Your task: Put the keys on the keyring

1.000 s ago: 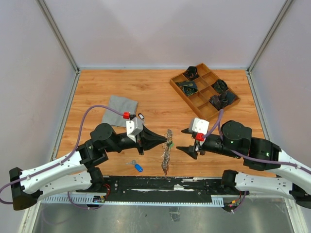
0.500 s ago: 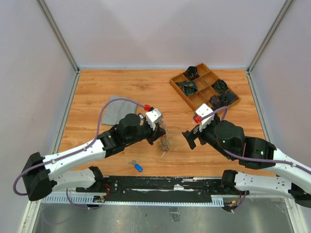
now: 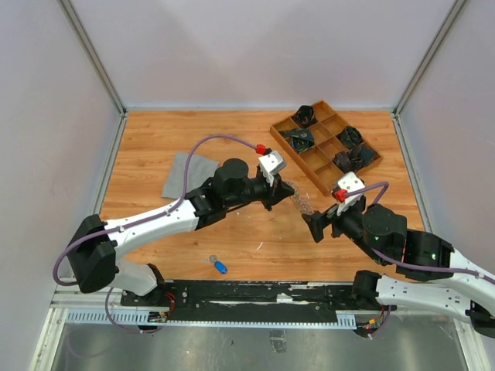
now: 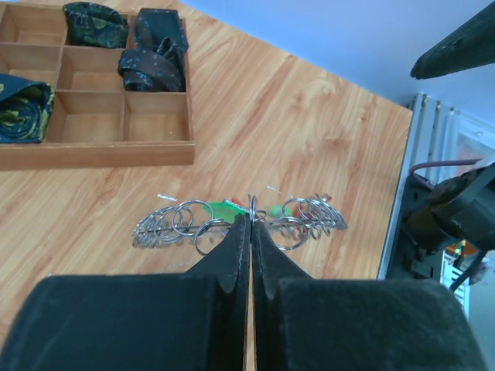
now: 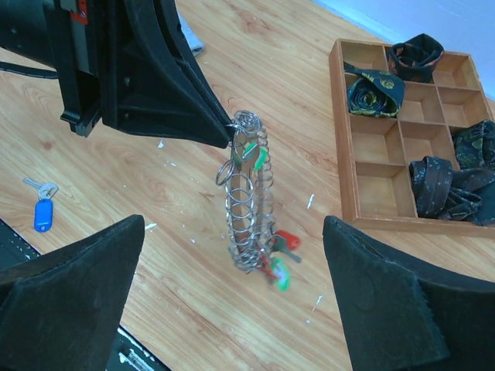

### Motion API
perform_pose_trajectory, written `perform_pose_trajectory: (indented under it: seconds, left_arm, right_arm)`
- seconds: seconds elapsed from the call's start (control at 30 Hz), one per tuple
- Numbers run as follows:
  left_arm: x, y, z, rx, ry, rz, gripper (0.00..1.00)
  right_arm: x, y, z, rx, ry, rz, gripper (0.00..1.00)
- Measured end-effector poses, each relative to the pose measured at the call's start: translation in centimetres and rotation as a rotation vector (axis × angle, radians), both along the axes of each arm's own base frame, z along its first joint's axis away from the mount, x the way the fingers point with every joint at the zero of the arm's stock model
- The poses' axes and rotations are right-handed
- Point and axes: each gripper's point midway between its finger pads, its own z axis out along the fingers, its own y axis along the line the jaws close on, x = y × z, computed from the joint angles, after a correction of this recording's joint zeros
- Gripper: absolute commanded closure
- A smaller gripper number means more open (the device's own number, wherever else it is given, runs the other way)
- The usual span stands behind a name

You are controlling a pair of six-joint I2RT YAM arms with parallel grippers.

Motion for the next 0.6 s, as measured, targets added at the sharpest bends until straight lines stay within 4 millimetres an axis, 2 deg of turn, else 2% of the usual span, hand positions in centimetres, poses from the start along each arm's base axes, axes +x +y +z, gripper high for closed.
perform_pose_trajectory:
  seconds: [0.07, 0.13, 0.3, 0.33, 0.43, 0.5, 0.6]
  left_arm:
    - [0.1, 0.0, -0.1, -0.025, 0.004, -0.001, 0.99]
    - [0.1, 0.4, -1.3, -0.035, 0.025, 0.008, 1.0]
    - [-1.3, 3.0, -8.9, 0.034, 0.165, 0.045, 0.99]
    - [-1.6, 3.4, -9.8, 0.04, 0.182, 0.051, 0.97]
    - [-2.6, 4.3, -10.4, 0.014, 0.216, 0.056, 0.82]
    - [-3.2, 5.0, -10.5, -0.006, 0.229, 0.065, 0.67]
    - [-3.9, 6.7, -10.1, -0.036, 0.235, 0.103, 0.53]
  right_arm:
    - [0.0, 0.0, -0.3, 0.001, 0.007, -0.003, 0.02]
    - [-0.1, 0.0, -0.7, -0.004, 0.016, -0.005, 0.01]
    - [0.0, 0.2, -1.4, -0.023, 0.033, -0.007, 0.02]
    - [0.0, 0.3, -1.5, -0.028, 0.036, -0.007, 0.02]
    - [0.0, 0.6, -1.9, -0.036, 0.045, -0.009, 0.02]
    - [0.1, 0.7, -2.4, -0.039, 0.055, -0.012, 0.02]
    - [0.0, 0.7, -3.2, -0.054, 0.068, -0.015, 0.02]
